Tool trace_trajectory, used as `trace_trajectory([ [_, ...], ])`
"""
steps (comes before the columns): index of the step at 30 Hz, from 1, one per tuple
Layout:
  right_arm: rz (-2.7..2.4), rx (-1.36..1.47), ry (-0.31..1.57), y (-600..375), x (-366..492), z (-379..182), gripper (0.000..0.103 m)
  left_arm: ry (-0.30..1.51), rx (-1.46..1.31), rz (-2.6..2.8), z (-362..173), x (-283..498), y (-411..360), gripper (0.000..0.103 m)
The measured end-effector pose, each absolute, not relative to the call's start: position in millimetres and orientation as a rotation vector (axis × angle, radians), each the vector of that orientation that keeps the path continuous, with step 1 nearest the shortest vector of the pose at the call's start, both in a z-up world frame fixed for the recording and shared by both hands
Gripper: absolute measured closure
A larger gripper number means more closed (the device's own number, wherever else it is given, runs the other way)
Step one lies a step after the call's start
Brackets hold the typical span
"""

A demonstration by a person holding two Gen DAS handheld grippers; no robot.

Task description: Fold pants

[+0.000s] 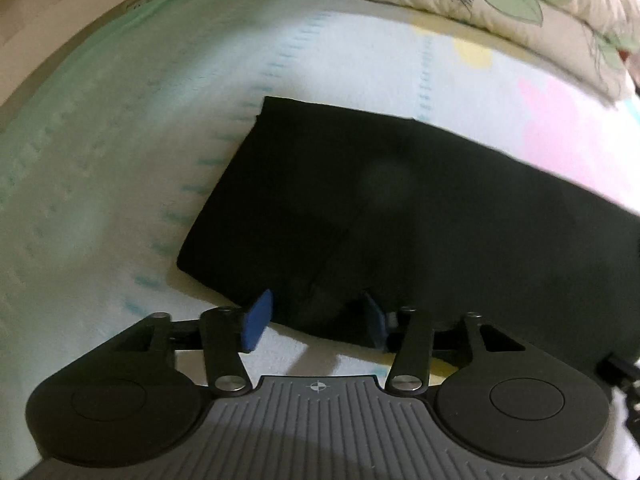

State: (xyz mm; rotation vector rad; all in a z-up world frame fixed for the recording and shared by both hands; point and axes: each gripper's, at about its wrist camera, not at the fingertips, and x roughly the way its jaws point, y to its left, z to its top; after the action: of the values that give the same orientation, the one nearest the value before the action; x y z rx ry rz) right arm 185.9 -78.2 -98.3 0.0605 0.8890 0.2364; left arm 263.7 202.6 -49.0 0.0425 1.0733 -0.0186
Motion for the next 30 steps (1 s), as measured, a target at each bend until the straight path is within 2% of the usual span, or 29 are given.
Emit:
trace_trajectory([
  [5,0.239,0.064,0.893,-78.9,186.1,-97.5,0.093,1.037,0.103,0.03,-53.2,261.2,188.8,0.031],
  [9,0.243,0.066,0.895,-79.7,186.7,-97.9,0.093,1.022,0.041,0.061,-55.0,259.8,193.3,0.026],
  [13,0.248,0.07,0.897,-80.1,187.6,-97.7,0.093,1.058,0.022,0.021,-48.2,261.3,203.4,0.027],
  [20,0.259,0.085,0.9,-83.6,187.1,-97.2,0.093,1.008,-0.054,0.093,-27.4,254.4,238.9,0.027],
  [25,0.266,0.092,0.901,-85.8,186.6,-97.7,0.093,1.078,-0.086,0.052,-42.4,243.6,246.2,0.027],
  [30,0.274,0.089,0.903,-87.3,186.1,-97.9,0.093,1.064,-0.085,0.056,-54.2,245.9,244.1,0.027],
])
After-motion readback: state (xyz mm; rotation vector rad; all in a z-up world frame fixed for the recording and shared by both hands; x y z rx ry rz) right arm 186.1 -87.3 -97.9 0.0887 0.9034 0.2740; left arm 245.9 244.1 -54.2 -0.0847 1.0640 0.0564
